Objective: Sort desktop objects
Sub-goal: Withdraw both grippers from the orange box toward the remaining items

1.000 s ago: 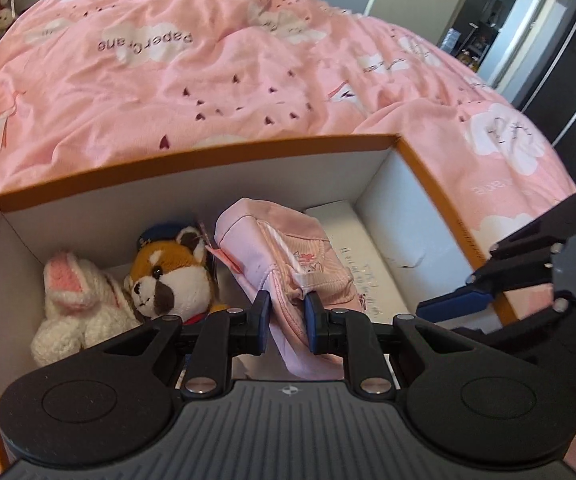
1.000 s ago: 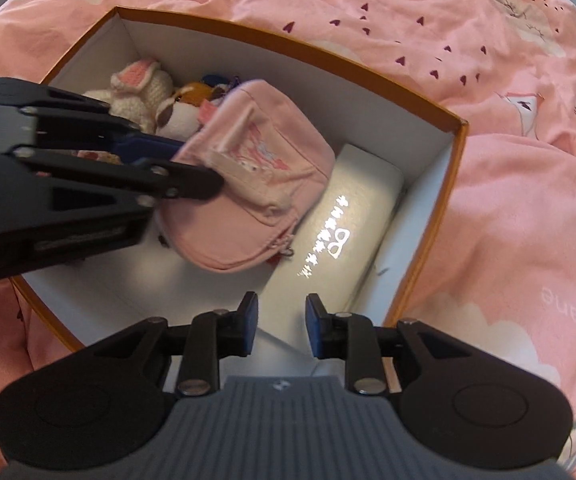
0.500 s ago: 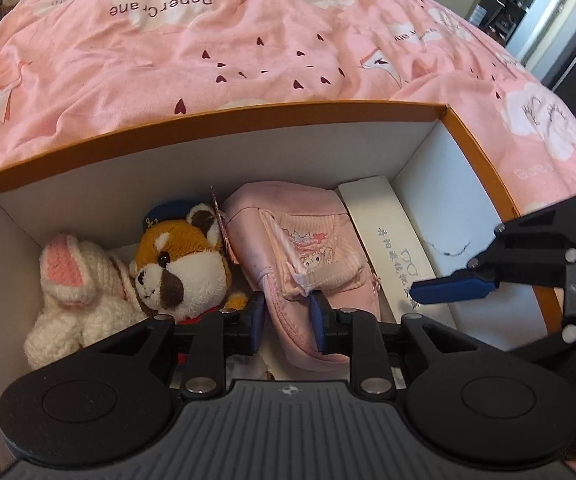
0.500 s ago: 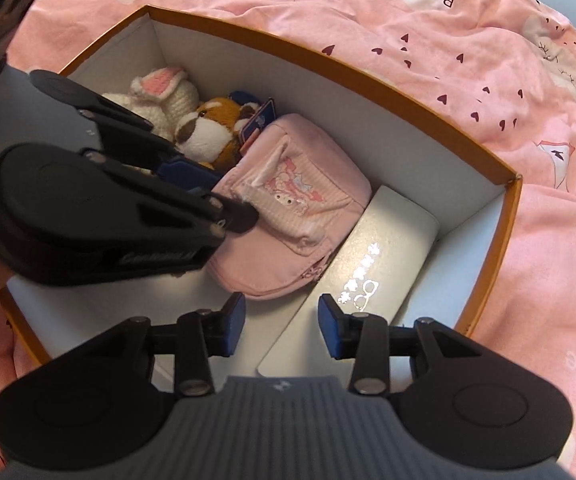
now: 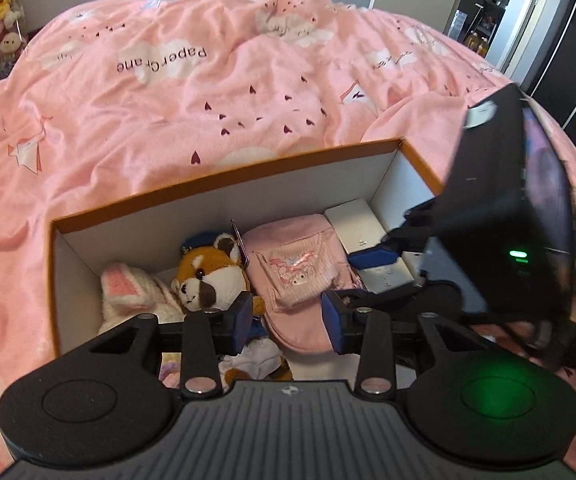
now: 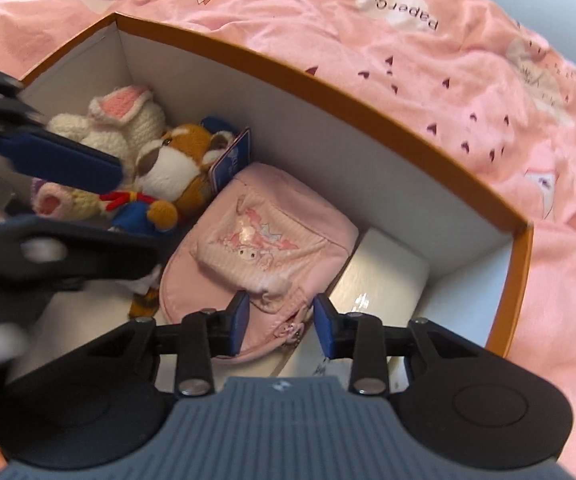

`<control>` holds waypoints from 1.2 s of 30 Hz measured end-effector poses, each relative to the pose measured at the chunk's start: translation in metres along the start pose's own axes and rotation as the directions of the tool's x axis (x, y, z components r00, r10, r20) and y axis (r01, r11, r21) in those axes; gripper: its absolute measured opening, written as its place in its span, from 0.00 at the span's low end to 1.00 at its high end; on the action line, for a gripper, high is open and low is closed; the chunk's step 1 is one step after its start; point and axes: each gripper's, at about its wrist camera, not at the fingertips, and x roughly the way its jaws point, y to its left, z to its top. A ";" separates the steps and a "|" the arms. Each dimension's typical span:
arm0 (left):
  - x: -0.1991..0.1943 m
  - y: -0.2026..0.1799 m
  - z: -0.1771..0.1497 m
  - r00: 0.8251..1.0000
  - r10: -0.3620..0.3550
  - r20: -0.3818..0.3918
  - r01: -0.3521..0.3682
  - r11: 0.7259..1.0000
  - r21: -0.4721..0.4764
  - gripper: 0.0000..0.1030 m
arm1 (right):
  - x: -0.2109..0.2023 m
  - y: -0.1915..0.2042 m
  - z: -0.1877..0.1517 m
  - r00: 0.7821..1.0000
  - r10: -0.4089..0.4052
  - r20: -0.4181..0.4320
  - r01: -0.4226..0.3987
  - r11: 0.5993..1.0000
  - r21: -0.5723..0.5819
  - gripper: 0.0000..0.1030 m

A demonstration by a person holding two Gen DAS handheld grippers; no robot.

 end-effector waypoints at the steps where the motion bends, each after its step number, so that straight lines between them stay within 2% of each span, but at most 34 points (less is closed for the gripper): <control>1: -0.006 0.000 -0.002 1.000 0.004 0.009 -0.004 1.000 0.004 0.43 | 0.001 0.000 0.001 1.000 -0.002 0.000 0.002 1.000 0.005 0.36; 7: -0.043 -0.009 -0.020 0.997 -0.007 0.079 0.005 1.000 0.028 0.43 | -0.021 -0.005 -0.005 1.000 0.000 0.024 -0.002 0.998 0.066 0.34; 12: -0.073 -0.018 -0.045 0.988 -0.086 0.130 0.085 0.996 0.014 0.43 | -0.075 -0.005 -0.031 0.991 -0.023 0.132 0.003 0.989 0.147 0.36; 16: -0.086 -0.027 -0.064 0.981 -0.154 0.122 0.157 0.987 -0.015 0.43 | -0.117 0.002 -0.060 0.975 -0.067 0.212 0.025 0.981 0.192 0.36; 21: -0.089 -0.036 -0.087 0.982 -0.170 0.087 0.174 0.984 -0.033 0.43 | -0.152 0.013 -0.102 0.958 -0.100 0.268 0.020 0.958 0.286 0.36; 25: -0.083 -0.035 -0.103 0.978 -0.202 0.050 0.206 0.972 -0.108 0.43 | -0.160 0.019 -0.137 0.960 -0.094 0.266 -0.015 0.925 0.380 0.36; 31: -0.061 -0.028 -0.121 0.975 -0.223 -0.007 0.215 0.949 -0.232 0.46 | -0.143 0.019 -0.181 0.978 -0.091 0.190 -0.021 0.856 0.516 0.38; 35: -0.039 -0.026 -0.128 0.972 -0.222 -0.075 0.192 0.938 -0.287 0.47 | -0.126 0.020 -0.196 0.989 -0.078 0.127 -0.006 0.829 0.559 0.44; 36: -0.035 -0.026 -0.129 0.972 -0.219 -0.087 0.186 0.938 -0.291 0.47 | -0.123 0.020 -0.198 0.990 -0.071 0.120 -0.009 0.825 0.565 0.48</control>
